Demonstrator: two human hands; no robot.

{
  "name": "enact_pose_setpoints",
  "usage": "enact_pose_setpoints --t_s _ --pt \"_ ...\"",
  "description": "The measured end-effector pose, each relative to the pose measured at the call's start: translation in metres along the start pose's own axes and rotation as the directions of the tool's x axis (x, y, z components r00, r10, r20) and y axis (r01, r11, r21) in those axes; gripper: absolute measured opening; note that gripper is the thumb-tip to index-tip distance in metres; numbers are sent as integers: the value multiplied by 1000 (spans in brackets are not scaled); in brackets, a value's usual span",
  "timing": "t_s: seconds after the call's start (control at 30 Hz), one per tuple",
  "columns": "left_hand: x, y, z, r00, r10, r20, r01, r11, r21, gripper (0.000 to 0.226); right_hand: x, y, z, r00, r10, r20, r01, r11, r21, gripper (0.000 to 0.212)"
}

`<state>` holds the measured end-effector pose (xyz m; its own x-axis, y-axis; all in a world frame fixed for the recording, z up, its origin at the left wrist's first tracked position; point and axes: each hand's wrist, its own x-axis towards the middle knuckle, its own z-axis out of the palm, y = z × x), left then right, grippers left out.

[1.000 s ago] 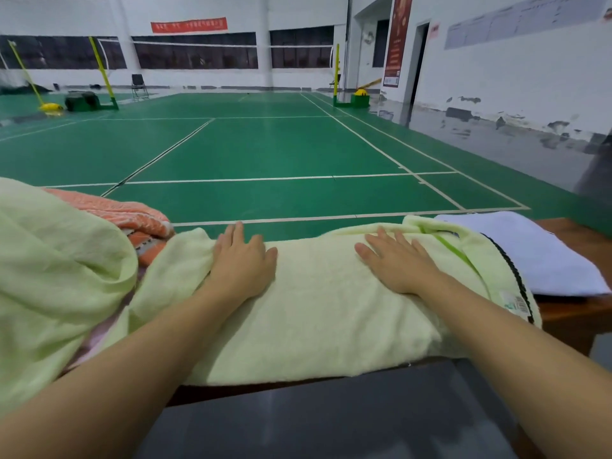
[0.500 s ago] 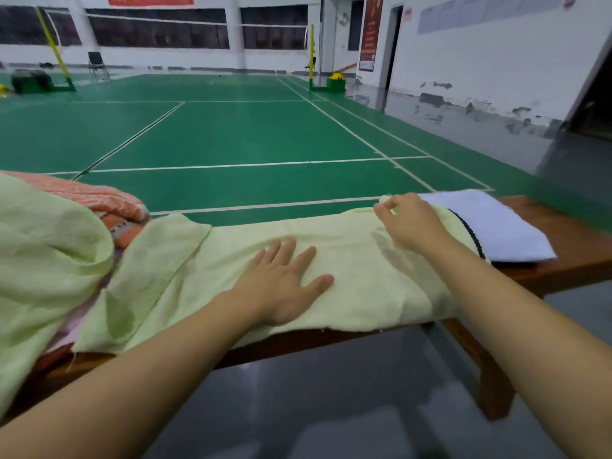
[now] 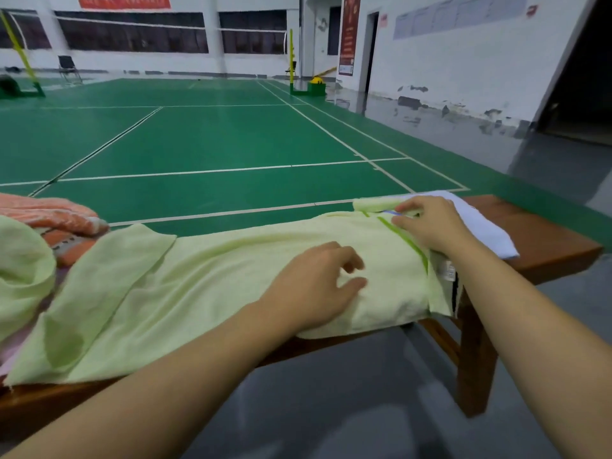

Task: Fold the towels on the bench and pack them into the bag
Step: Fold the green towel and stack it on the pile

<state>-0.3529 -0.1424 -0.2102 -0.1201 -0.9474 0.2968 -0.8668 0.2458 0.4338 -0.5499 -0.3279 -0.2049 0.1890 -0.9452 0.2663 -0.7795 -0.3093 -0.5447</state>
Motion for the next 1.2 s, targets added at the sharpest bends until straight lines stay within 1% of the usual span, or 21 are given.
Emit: enact_pose_setpoints --t_s 0.07,0.13,0.17,0.2,0.27,0.33,0.43,0.47,0.5,0.57,0.63,0.73,0.8,0.87,0.93,1.0,1.07,1.13,1.2 --pt "10 29 19 1000 0 26 5 983 -183 13 -2 -3 -5 999 -14 30 11 996 85 22" --pt "21 48 37 997 -72 16 73 934 -349 11 -3 -5 -7 999 -29 39 24 993 113 20" --pt "28 55 45 992 -127 6 119 910 -396 13 -2 -4 -7 999 -35 29 32 992 120 19" --pt "35 60 53 982 -187 -5 168 893 -418 16 -1 -2 -7 999 -35 17 32 991 128 18" --pt "49 66 64 956 -293 -13 263 874 -409 24 1 2 -10 1000 -14 1 14 983 184 16" --pt "60 72 71 939 -344 -13 316 874 -369 36 4 7 -12 1000 12 -14 -7 960 279 16" --pt "69 83 82 938 -347 12 341 916 -212 54 5 13 -14 1000 14 12 -18 923 384 18" --pt "70 86 85 941 -338 14 335 926 -175 54 7 15 -15 999 22 32 -33 910 414 18" --pt "71 87 87 946 -324 15 322 931 -173 51 9 19 -16 998 31 60 -54 891 451 18" --pt "73 88 88 959 -281 25 278 925 -258 47 11 23 -19 989 31 147 -105 844 526 26" --pt "75 89 85 969 -244 44 243 894 -377 44 12 26 -22 980 19 200 -132 815 565 34" --pt "75 90 76 967 -245 74 245 804 -542 39 12 29 -23 984 25 176 -125 799 588 37" --pt "72 88 69 960 -261 106 268 734 -624 40 14 33 -22 989 46 140 -120 802 585 35" --pt "70 83 64 956 -266 124 280 697 -661 38 18 34 -21 992 77 104 -122 823 555 31" --pt "67 78 61 959 -254 125 271 693 -668 32 23 33 -23 994 99 34 -104 904 415 27" --pt "63 74 60 963 -237 126 259 701 -665 32 22 25 -26 995 91 -38 -79 966 247 31" --pt "59 69 63 968 -213 133 246 700 -671 39 16 11 -27 998 21 -59 -6 970 244 30" --pt "57 67 64 971 -194 136 234 695 -680 42 11 -5 -25 989 -129 -74 142 966 218 20" --pt "57 66 65 973 -175 148 228 696 -681 39 9 -17 -20 970 -241 -8 241 964 117 14"
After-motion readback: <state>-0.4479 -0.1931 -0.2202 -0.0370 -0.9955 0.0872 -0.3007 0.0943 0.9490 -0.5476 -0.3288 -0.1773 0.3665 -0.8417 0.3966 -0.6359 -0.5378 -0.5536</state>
